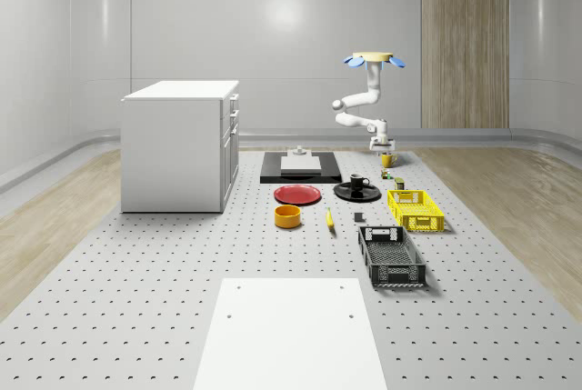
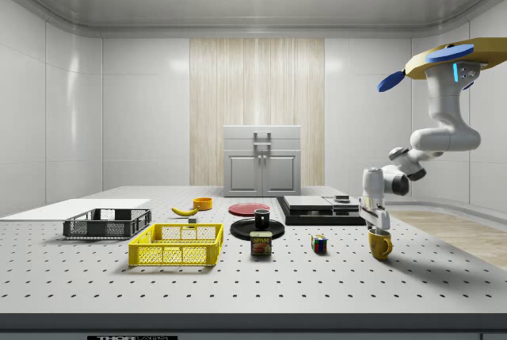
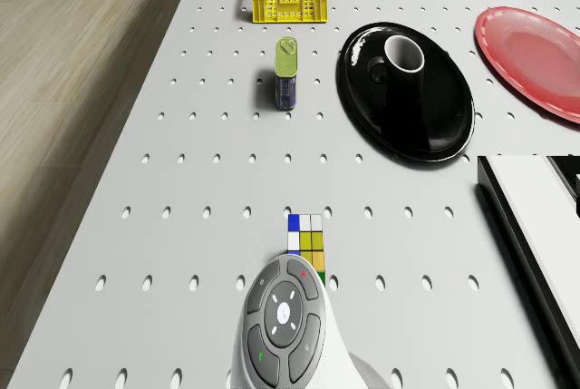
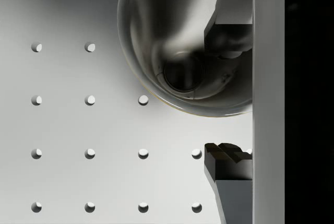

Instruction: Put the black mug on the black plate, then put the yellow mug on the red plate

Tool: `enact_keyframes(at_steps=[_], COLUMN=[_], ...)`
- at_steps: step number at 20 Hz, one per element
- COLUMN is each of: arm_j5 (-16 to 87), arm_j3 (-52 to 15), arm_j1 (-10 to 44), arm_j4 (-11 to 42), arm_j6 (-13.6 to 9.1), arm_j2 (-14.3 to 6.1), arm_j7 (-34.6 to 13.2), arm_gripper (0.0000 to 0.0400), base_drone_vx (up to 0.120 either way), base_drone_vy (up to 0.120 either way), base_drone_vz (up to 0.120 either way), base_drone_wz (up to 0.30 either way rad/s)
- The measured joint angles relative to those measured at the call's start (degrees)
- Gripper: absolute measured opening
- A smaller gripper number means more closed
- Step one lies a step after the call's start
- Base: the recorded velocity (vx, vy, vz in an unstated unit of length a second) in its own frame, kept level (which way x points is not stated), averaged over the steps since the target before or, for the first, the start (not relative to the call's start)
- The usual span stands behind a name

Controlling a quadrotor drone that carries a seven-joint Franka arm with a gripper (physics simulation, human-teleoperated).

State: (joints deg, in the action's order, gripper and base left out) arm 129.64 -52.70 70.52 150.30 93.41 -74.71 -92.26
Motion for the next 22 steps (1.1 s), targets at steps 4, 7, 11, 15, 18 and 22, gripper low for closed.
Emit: enact_keyframes(at_steps=[4, 7, 11, 15, 18, 22], arm_j5=[0.0, 0.1, -0.1, -1.4, -2.7, -3.7], arm_j3=[0.0, 0.0, -0.2, -1.7, -3.0, -4.1], arm_j1=[-0.1, -0.2, -0.3, -0.7, -1.0, -1.2], arm_j4=[0.1, 0.1, 0.3, 1.6, 2.6, 3.4], arm_j6=[-0.1, -0.2, -0.5, -1.6, -2.6, -3.3], arm_j2=[0.1, 0.2, 0.2, 0.0, -0.1, -0.3], arm_j7=[0.1, 0.1, 0.1, 0.0, -0.1, -0.2], arm_gripper=[0.0143, 0.0126, 0.0116, 0.0112, 0.0111, 0.011], base_drone_vx=[0.0, 0.0, 0.0, 0.0, 0.0, 0.06], base_drone_vy=[0.0, 0.0, 0.0, 0.0, 0.0, -0.06], base_drone_vz=[0.0, 0.0, 0.0, 0.04, 0.12, 0.12], base_drone_wz=[0.0, 0.0, 0.0, 0.0, 0.0, 0.0])
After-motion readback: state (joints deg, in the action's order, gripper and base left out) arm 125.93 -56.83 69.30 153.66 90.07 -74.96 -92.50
